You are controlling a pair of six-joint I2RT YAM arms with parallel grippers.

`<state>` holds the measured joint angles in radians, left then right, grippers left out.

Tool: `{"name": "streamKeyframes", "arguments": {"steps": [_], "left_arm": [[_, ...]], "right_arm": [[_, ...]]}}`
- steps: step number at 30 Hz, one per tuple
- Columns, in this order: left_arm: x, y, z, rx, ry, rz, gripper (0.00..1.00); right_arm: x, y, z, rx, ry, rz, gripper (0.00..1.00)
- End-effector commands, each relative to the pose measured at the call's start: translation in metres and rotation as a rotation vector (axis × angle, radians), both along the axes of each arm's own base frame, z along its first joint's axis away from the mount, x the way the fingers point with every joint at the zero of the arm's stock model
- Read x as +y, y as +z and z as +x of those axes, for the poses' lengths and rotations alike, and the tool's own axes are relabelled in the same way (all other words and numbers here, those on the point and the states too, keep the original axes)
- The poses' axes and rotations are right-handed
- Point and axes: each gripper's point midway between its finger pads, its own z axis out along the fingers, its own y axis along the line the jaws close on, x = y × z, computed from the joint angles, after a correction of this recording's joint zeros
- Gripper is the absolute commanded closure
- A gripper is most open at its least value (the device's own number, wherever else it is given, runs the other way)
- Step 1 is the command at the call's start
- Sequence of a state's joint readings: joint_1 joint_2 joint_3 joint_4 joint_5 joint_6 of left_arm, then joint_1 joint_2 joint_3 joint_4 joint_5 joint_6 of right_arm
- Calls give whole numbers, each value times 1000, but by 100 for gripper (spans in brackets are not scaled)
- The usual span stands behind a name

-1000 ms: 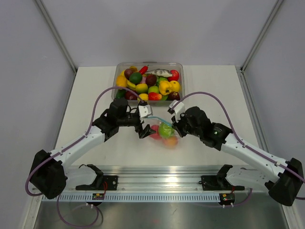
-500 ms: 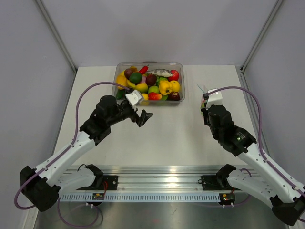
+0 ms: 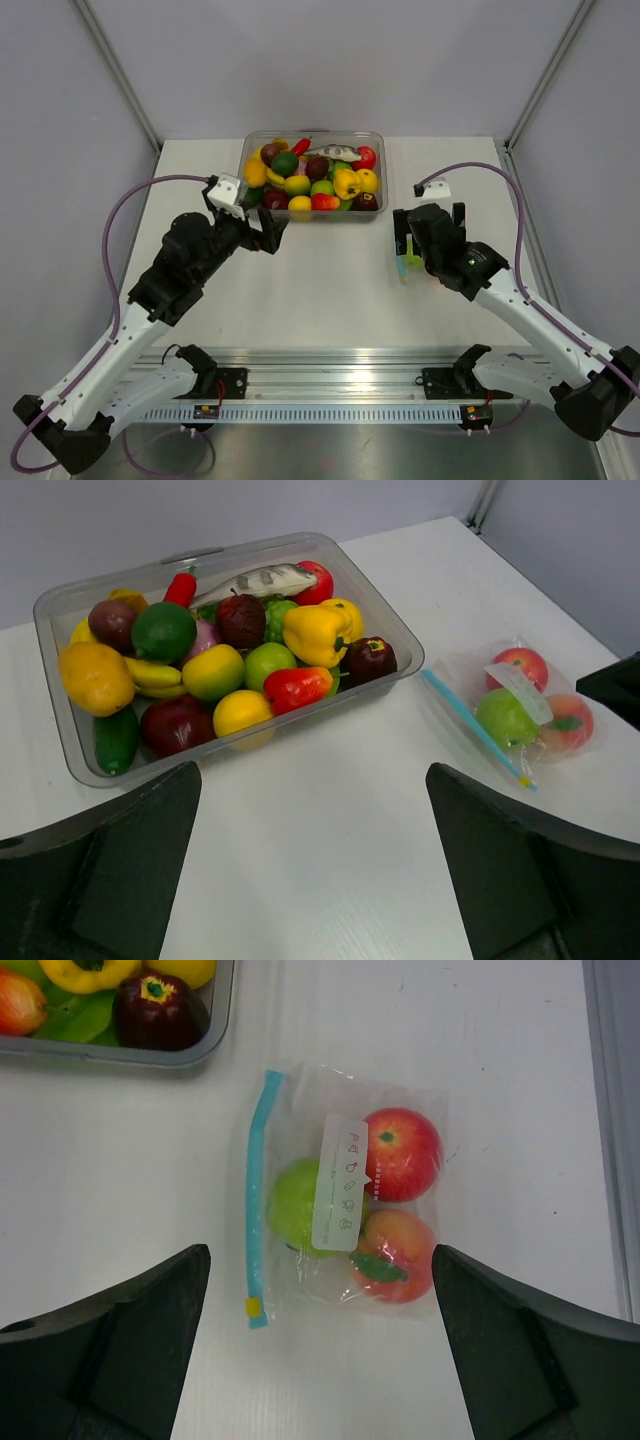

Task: Place the food in the zip-top bag and seal the zipper
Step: Place the zipper food storage bag at the center of the board, then reset both arms

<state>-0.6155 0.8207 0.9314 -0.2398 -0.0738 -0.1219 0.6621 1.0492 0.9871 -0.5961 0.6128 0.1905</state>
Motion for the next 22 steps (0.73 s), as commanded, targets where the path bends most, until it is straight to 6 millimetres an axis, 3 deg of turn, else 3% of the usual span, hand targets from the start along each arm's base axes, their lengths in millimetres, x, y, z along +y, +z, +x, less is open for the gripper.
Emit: {"name": "streamKeyframes", "arguments": {"steps": [1,4,6,9,17,22], "left_arm": [[14,4,-10,86,87,-117,1],[6,-17,-23,177,45,-161,1],[5,-34,-30,223,31,-157,1],[13,-53,-36,272,56,-120,1],[51,-81,-54,290,174,-56,1],[64,-84,-57,283,222,-44,1]], "right_arm": [[-5,22,5,-46,-146,104,1],[-14,22,3,-50,-251,133,1],[-41,21,-7,-63,-397,83,1],[-59,12,-19,-47,-492,45,1],[-74,-12,-45,-1,-537,58,0],[-80,-8,-56,-47,-544,152,1]]}}
